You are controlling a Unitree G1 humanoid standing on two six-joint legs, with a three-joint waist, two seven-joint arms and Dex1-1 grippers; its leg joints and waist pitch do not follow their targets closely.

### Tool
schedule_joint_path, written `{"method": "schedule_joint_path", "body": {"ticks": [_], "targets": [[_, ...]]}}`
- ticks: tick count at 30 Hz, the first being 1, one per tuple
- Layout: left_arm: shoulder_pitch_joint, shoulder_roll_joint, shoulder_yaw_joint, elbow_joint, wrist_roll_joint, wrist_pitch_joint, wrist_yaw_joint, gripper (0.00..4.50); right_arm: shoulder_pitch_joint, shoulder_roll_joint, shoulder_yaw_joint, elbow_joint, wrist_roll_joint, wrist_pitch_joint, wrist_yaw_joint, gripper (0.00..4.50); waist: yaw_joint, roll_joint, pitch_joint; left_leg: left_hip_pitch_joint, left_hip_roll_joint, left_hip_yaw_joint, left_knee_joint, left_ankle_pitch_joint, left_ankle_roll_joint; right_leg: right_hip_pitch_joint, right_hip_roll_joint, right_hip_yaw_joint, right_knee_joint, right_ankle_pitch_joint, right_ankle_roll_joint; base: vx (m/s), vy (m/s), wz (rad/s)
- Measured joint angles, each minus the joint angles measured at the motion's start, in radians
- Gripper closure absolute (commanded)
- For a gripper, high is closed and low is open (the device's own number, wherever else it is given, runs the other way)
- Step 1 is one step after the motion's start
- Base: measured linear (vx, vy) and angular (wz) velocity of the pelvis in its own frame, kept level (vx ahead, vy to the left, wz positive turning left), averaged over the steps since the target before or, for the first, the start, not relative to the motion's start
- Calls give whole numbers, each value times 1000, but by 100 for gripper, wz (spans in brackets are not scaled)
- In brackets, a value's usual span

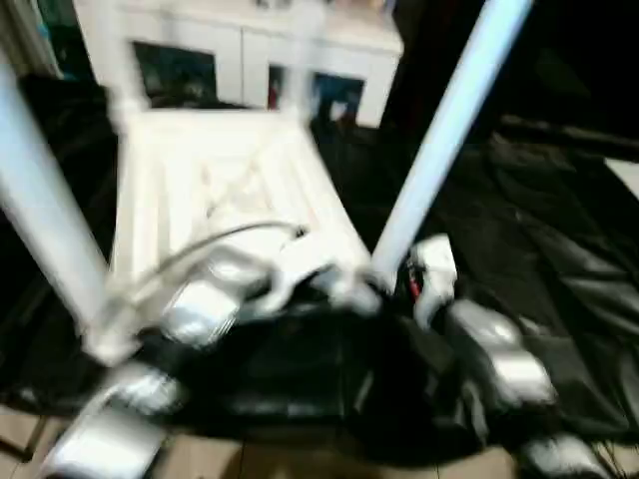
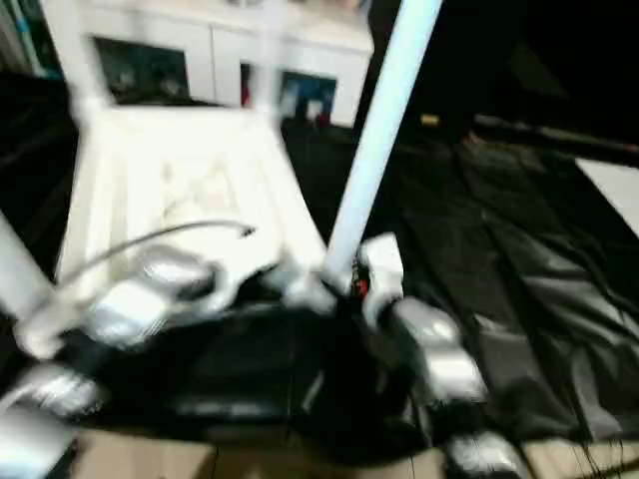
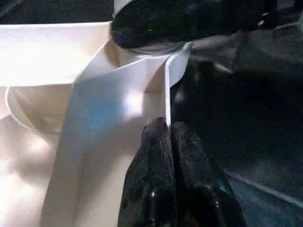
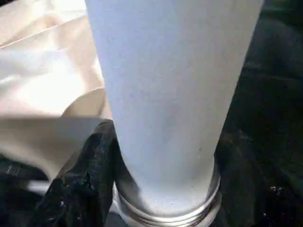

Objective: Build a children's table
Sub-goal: Rotate leg to tighten

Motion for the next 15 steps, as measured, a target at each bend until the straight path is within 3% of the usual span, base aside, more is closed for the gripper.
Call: {"method": "schedule_joint_path", "body": {"ticks": [3,9,10,15], "targets": [[-33,-25,-4,47,26,-4,42,450,-51,35,-12,59,-9,-11,-85,192,-3,2,1,-1,0,-2,-1,0,0,0,1,-1,-7,0,0,0,0,0],[-41,-15,-18,63,39,-41,26,450,-37,7,-5,47,-25,-28,-7,192,3,3,2,-1,-1,-1,-1,0,0,0,1,1,-8,0,0,0,0,0],[-41,-12,-24,60,38,-48,13,450,-27,-11,2,36,-26,-33,27,136,5,3,2,-2,-1,0,-1,0,0,1,1,2,-7,3,-2,0,0,0],[-24,30,-34,14,17,-71,-78,450,49,-122,40,-70,-7,-25,237,102,20,4,3,-1,0,2,-7,0,0,0,1,2,-5,15,-1,32,-11,3]]}}
